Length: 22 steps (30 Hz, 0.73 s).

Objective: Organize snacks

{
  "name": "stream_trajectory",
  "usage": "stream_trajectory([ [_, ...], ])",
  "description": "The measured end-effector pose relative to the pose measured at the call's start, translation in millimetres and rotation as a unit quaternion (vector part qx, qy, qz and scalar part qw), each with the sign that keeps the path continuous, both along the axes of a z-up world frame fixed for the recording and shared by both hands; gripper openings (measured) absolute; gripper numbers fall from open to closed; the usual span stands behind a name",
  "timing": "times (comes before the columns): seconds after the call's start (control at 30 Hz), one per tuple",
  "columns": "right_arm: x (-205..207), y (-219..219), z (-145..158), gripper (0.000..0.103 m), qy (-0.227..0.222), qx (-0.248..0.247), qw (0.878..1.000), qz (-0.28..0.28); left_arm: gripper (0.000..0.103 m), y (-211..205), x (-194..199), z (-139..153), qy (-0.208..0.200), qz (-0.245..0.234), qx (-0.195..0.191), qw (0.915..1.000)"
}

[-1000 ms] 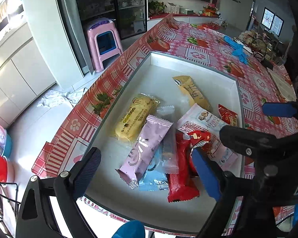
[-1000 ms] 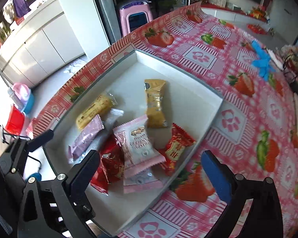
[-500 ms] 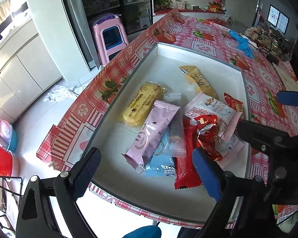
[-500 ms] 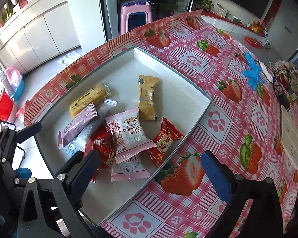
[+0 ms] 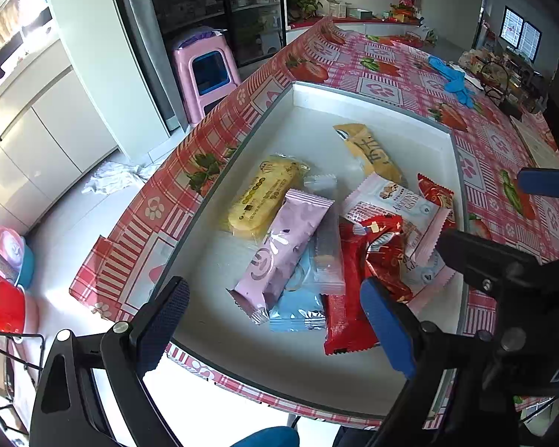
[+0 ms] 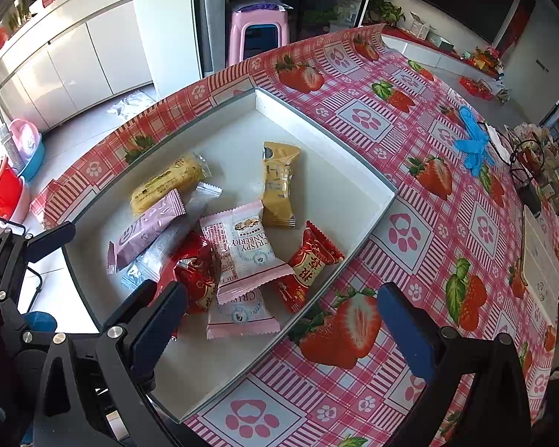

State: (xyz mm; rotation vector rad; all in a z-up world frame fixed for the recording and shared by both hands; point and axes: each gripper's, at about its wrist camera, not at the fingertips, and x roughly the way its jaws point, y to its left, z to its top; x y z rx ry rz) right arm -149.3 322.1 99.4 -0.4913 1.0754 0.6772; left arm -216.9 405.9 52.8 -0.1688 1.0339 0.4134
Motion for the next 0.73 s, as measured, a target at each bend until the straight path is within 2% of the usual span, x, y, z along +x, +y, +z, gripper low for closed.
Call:
stream_trajectory([
  [0.6, -1.8, 3.0, -3.8, 0.102, 0.007, -0.003, 1.000, 0.005, 0.095, -1.0, 1.7, 0.5, 0.000, -0.001, 0.002, 1.0000],
  [0.73, -1.7, 2.9, -3.5, 0.102, 0.007, -0.003, 1.000, 0.006, 0.095, -1.5, -2.8, 6.2, -0.030, -0.001, 0.013, 0.9995],
])
